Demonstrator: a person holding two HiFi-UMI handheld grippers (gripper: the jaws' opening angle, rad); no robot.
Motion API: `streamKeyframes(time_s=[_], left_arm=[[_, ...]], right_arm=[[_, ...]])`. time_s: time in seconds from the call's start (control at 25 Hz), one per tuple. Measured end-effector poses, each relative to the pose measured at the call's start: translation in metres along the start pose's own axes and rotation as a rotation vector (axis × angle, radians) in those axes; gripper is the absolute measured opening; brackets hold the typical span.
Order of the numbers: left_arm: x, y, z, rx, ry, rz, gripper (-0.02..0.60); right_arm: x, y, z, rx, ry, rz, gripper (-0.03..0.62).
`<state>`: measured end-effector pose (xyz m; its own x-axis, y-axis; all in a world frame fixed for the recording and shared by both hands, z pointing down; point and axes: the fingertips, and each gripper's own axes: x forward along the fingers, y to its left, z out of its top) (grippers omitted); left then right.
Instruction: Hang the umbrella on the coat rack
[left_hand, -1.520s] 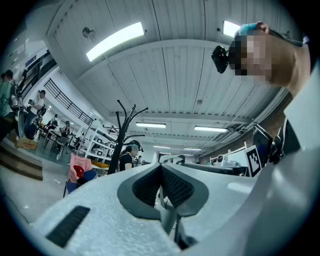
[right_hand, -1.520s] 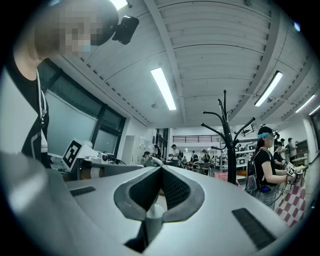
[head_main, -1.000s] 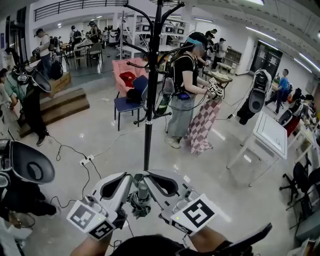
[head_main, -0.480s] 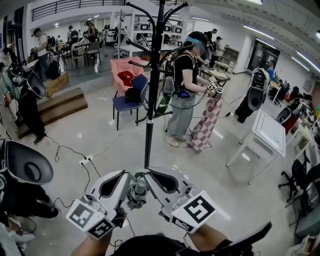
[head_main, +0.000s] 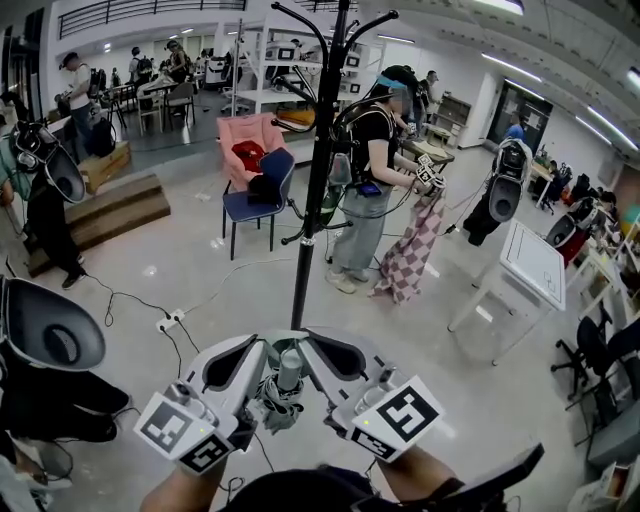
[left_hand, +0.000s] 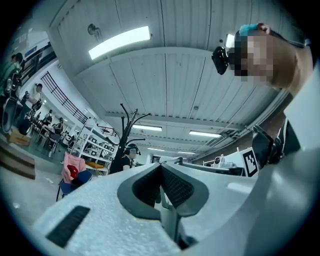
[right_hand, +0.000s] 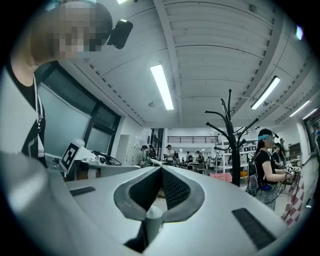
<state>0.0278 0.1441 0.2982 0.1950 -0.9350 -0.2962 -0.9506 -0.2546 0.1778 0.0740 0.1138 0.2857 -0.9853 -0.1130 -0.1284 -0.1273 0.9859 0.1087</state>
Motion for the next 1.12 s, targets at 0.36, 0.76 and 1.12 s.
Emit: streamKeyframes(time_s=[0.36, 0.76, 1.12], left_arm=[[-0.009, 0.024, 0.001, -0.022, -0.003, -0.017, 0.011], [0.022, 0.066, 0.006, -0.009, -0.005, 0.012, 0.011], [0.071, 0.099, 0.011, 0.003, -0.006, 0.026, 0.011]], right_arm=[[0.021, 0.008, -0.009, -0.007, 0.011, -0.027, 0.008], [0.06, -0.025, -0.01, -0.003, -0.003, -0.006, 0.008], [0.088, -0.072, -0.004, -0.004, -0.026, 0.019, 0.008]])
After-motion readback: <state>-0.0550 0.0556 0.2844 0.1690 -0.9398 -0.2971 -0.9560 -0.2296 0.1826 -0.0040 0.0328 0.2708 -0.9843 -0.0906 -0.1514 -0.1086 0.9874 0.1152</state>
